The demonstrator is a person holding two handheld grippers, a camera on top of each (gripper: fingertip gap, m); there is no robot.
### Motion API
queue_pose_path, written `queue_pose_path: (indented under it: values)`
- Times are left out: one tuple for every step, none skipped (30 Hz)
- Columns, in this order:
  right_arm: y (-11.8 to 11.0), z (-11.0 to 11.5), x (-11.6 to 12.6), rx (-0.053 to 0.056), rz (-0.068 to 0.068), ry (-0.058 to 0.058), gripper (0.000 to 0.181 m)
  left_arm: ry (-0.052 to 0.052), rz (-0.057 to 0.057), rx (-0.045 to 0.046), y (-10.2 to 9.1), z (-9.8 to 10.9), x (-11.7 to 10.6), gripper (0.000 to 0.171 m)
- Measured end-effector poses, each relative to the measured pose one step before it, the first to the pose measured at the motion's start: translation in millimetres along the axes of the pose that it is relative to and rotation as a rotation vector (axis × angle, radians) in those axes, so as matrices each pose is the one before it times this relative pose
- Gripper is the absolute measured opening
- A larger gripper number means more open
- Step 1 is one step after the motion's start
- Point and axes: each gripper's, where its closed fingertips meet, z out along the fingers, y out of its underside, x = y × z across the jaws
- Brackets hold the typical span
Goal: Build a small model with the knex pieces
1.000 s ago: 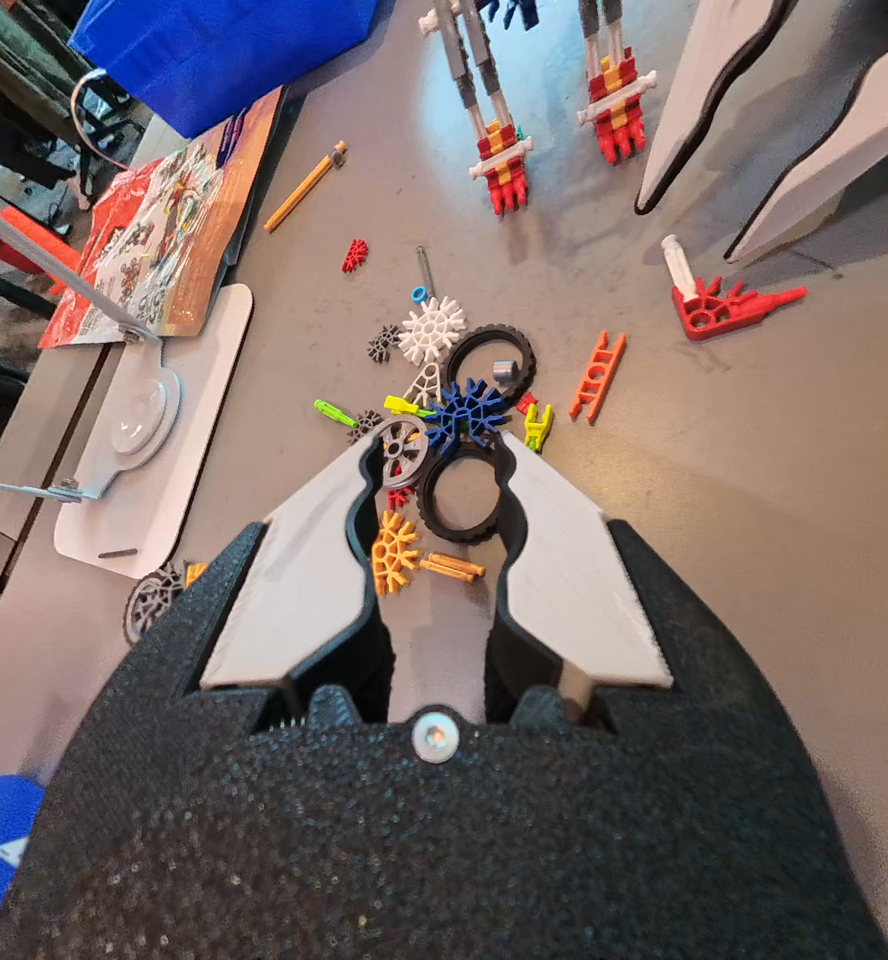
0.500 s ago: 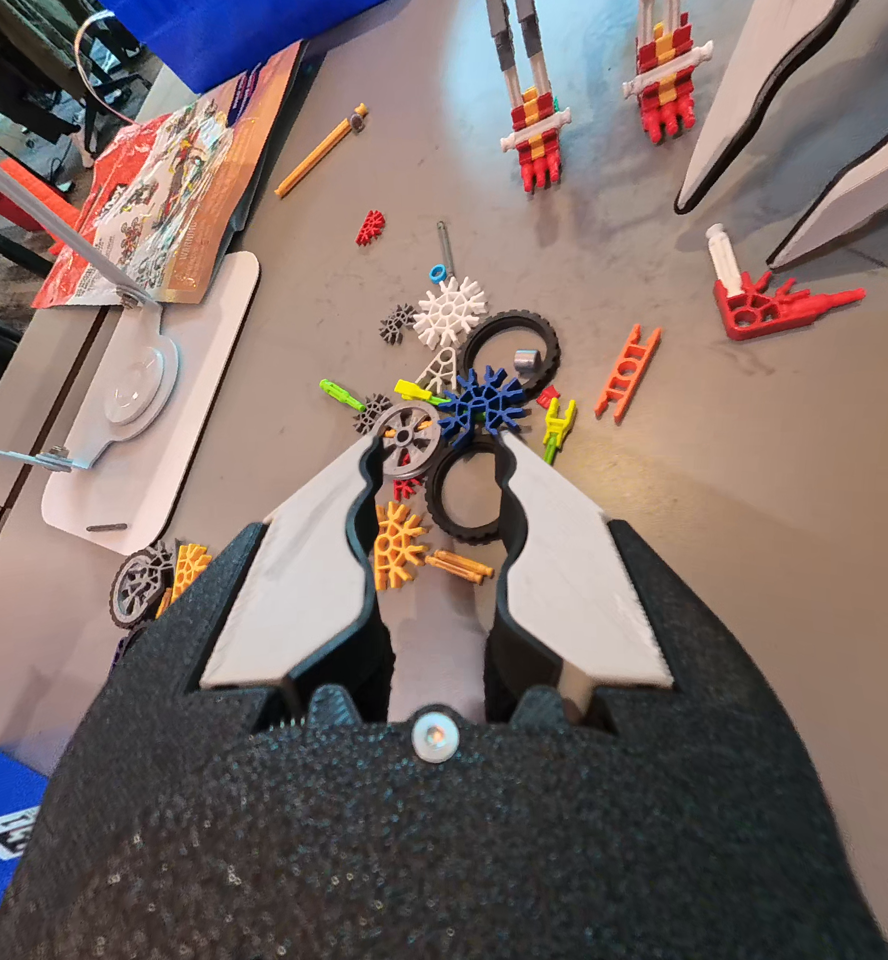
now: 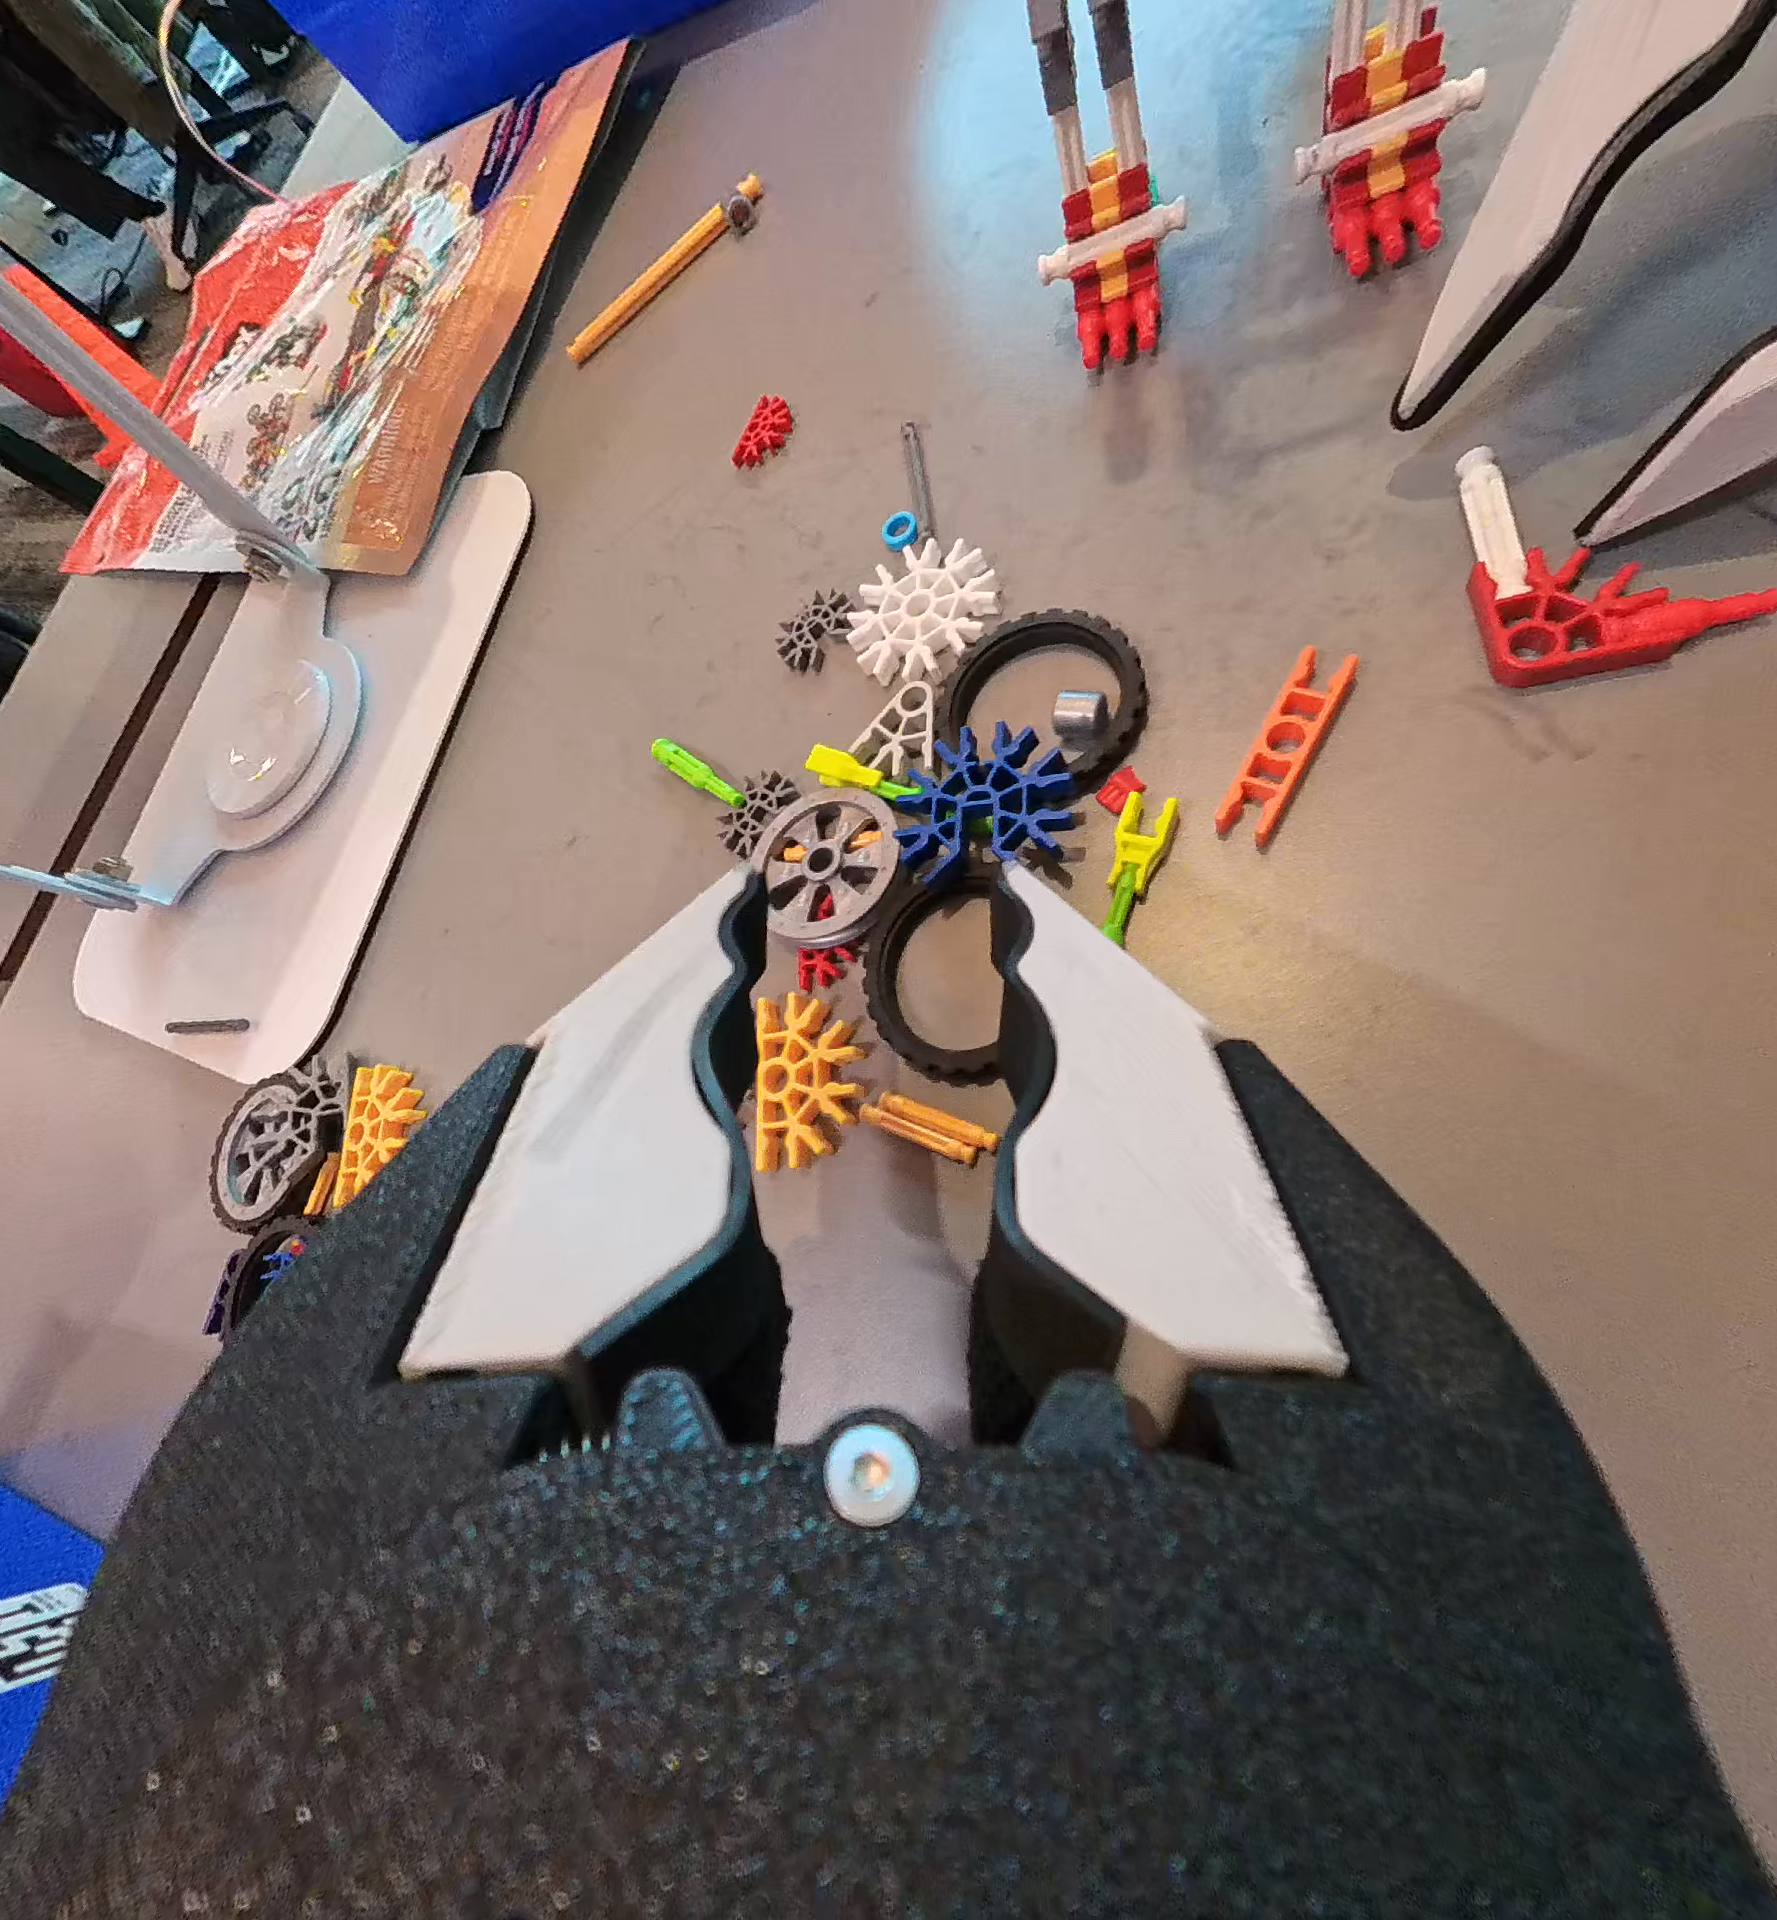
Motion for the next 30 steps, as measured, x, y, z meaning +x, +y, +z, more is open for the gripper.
queue_pose_path:
  values:
    - [0.02,0.0,0.14,-0.0008,-0.0005,0.0014,0.032,0.0014,-0.0023,0.00081,-0.03,-0.09,-0.07,0.041]
    - [0.15,0.18,0.1,-0.0011,-0.0004,0.0016,0.032,0.0013,-0.0022,0.0008,-0.03,-0.01,0.02,0.041]
    - [0.08,0.12,0.13,-0.0011,-0.0008,0.0014,0.032,-0.0034,-0.0016,0.00036,-0.03,-0.01,-0.6,0.041]
    - [0.07,0.05,0.02,-0.0007,-0.0011,0.0012,0.032,-0.0032,-0.0034,0.00006,0.11,-0.01,-0.65,0.041]
    - [0.08,0.03,0.09,-0.0002,-0.001,0.001,0.032,0.0002,-0.0046,0.00043,0.16,-0.2,-0.47,0.041]
    - [-0.19,-0.06,0.03,0.0005,-0.0006,0.0011,0.032,-0.0009,-0.0036,0.00182,0.03,-0.26,-0.58,0.041]
    - [-0.06,-0.04,0.0,0.0008,-0.0003,0.0006,0.032,-0.0005,-0.004,0.00189,0.05,-0.33,-0.44,0.041]
    - [-0.09,-0.1,0.07,0.0006,-0.0003,0.0002,0.032,0.0003,-0.0052,0.00046,0.24,-0.3,-0.44,0.041]
    - [-0.05,0.0,-0.06,0.0002,-0.0002,0.0001,0.032,-0.0024,-0.0049,-0.00002,0.36,-0.36,-0.91,0.041]
    - [-0.02,0.01,0.04,0.0001,-0.0003,0.0001,0.032,-0.0059,-0.0043,-0.00036,0.22,-0.64,-1.5,0.041]
    - [0.01,-0.05,-0.06,0.0004,0.0001,-0.0004,0.032,-0.0098,-0.0098,-0.00855,0.75,-1.71,-2.37,0.041]
    - [-0.19,-0.14,0.18,0.0016,0.0013,0.0002,0.032,-0.0213,-0.0056,-0.01955,0.98,-3.66,-4.0,0.042]
    - [-0.33,-0.31,0.23,0.0027,0.0007,0.0014,0.032,-0.0284,0.0076,-0.00488,-1.81,-5.5,-4.71,0.042]
    - [-0.19,-0.24,0.09,0.0023,-0.0006,0.0015,0.032,-0.0135,-0.0063,0.00561,-3.25,-5.92,-3.99,0.041]
    - [-0.14,-0.15,0.0,0.0012,-0.0004,0.0003,0.032,0.0004,-0.0276,-0.00042,-2.12,-5.31,-3.27,0.04]
    - [-0.07,-0.01,0.02,0.0003,0.001,-0.0009,0.032,0.0036,-0.0173,-0.00644,-1.14,-5.48,-2.59,0.04]
    - [0.01,0.0,-0.02,0.0,0.002,-0.0021,0.032,-0.0051,0.0041,-0.00378,-1.64,-5.76,-3.1,0.04]
    - [-0.09,0.01,0.11,0.0005,0.0031,-0.0022,0.032,-0.0171,0.0082,-0.00327,-2.07,-5.55,-4.68,0.04]
    - [-0.04,-0.08,0.18,0.0012,0.004,-0.0018,0.032,-0.0133,0.0054,-0.00769,-1.51,-4.8,-4.34,0.04]
    - [-0.28,-0.23,0.24,0.0022,0.0037,-0.0013,0.032,-0.0011,0.006,-0.00574,-1.29,-4.45,-2.33,0.039]
    - [-0.39,-0.32,0.2,0.0036,0.003,-0.0005,0.032,0.0034,0.0066,-0.00337,-0.99,-3.99,-1.51,0.035]
    - [-0.43,-0.47,0.09,0.0043,0.0016,0.0001,0.032,0.005,0.0012,-0.01119,0.89,-2.27,-1.26,0.034]
    - [-0.53,-0.38,0.15,0.0038,0.0002,0.0011,0.032,0.0186,-0.005,-0.02496,3.82,0.02,1.22,0.034]
    - [-0.29,-0.26,0.19,0.0026,-0.0004,0.0015,0.032,0.0143,0.0012,-0.01905,3.58,2.25,1.57,0.034]
    - [-0.1,-0.1,-0.03,0.0013,-0.0004,0.0009,0.032,0.0037,-0.001,-0.00793,1.8,3.91,0.43,0.033]
    - [-0.11,-0.19,-0.07,0.0008,-0.001,0.0002,0.032,0.0068,-0.0104,-0.00854,0.68,5.52,0.81,0.032]
    - [-0.1,-0.05,-0.16,0.0009,-0.0011,-0.0004,0.032,0.0065,-0.0087,-0.00828,-0.73,6.52,0.72,0.032]
    - [-0.09,-0.15,0.01,0.001,-0.0003,-0.0002,0.032,0.0022,-0.0073,-0.00767,-2.05,6.92,-0.18,0.032]
    - [-0.19,-0.12,0.03,0.0015,0.0,0.0007,0.032,0.0051,-0.0023,-0.00276,-3.56,7.11,-0.41,0.031]
    - [-0.2,-0.14,0.1,0.0015,-0.0005,0.0016,0.032,0.014,-0.008,0.0003,-4.75,7.37,0.18,0.031]
